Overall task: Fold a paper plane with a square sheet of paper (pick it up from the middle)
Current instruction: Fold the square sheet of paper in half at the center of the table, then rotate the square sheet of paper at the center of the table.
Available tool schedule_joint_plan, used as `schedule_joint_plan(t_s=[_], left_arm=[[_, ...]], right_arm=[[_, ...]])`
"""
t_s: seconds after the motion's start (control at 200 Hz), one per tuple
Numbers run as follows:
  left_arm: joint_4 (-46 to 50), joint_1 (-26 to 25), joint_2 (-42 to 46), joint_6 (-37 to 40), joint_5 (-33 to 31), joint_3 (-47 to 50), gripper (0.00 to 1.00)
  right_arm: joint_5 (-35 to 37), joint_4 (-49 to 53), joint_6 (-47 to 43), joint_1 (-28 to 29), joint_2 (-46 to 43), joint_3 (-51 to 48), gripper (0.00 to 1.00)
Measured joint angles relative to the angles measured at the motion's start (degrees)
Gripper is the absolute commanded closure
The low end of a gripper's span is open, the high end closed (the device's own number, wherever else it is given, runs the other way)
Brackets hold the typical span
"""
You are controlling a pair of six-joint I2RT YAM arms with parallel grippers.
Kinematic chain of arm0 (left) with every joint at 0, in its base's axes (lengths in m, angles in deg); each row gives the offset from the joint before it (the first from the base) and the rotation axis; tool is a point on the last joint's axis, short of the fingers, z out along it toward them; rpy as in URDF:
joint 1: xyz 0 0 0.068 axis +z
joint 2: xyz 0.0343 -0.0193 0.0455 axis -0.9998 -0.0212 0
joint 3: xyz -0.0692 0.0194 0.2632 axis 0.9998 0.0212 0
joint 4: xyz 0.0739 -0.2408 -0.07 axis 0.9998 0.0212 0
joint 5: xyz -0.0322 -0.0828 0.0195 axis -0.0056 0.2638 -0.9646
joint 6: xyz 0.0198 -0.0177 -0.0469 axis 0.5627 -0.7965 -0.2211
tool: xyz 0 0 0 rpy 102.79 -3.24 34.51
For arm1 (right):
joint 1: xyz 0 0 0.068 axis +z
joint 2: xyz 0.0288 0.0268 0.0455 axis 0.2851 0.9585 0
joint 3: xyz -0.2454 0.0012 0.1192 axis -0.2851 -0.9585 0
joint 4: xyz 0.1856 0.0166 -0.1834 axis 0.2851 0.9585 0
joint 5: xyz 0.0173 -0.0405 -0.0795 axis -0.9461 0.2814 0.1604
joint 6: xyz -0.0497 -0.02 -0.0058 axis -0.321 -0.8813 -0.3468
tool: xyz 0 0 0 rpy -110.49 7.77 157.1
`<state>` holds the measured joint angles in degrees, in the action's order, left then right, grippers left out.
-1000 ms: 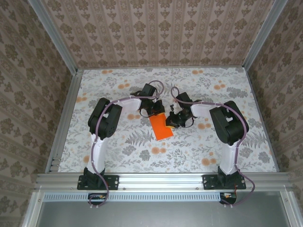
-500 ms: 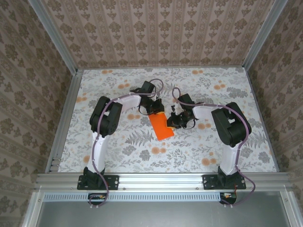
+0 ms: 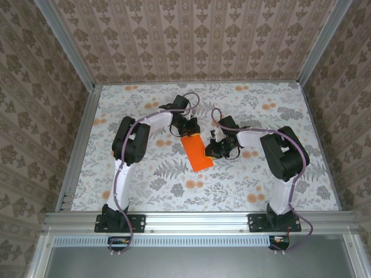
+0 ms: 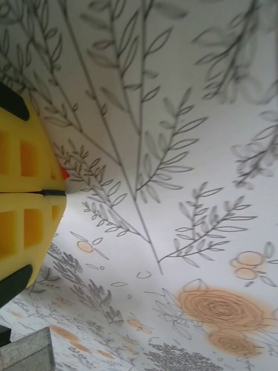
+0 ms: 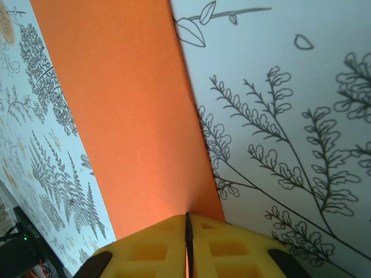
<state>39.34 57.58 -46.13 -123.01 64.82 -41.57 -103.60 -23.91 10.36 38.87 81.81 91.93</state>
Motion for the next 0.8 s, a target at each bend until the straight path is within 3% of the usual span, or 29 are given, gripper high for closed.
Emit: schedule_joint_plan(t_s=[0.22, 0.31, 0.45, 0.56, 0.72, 0.805], left_arm=[[-0.11, 3.34, -0.44, 1.25, -4.85, -1.86, 0.93], [-0.11, 4.11, 0.15, 1.86, -6.51, -1.66, 0.88], [-0.79, 5.57, 5.33, 2.08, -9.42, 4.15, 0.72], [-1.11, 6.84, 13.60, 1.79, -11.52, 11.65, 0.52], [-2.84, 7.19, 27.36, 0.39, -13.94, 22.80, 0.28], [-3.50, 7.13, 33.11, -0.35, -15.10, 28.48, 0.22]], right_arm=[[0.04, 1.99, 0.17, 0.37, -1.49, -1.31, 0.90], [0.07, 2.62, 0.35, 0.66, -1.88, -1.49, 0.89], [0.42, 3.76, 1.33, 1.62, -2.80, -1.46, 0.84], [1.49, 4.96, 1.70, 3.13, -4.48, -0.81, 0.70], [8.70, 7.82, -0.98, 6.29, -6.73, 3.65, 0.55], [14.03, 9.88, -3.15, 8.24, -6.60, 6.47, 0.52]])
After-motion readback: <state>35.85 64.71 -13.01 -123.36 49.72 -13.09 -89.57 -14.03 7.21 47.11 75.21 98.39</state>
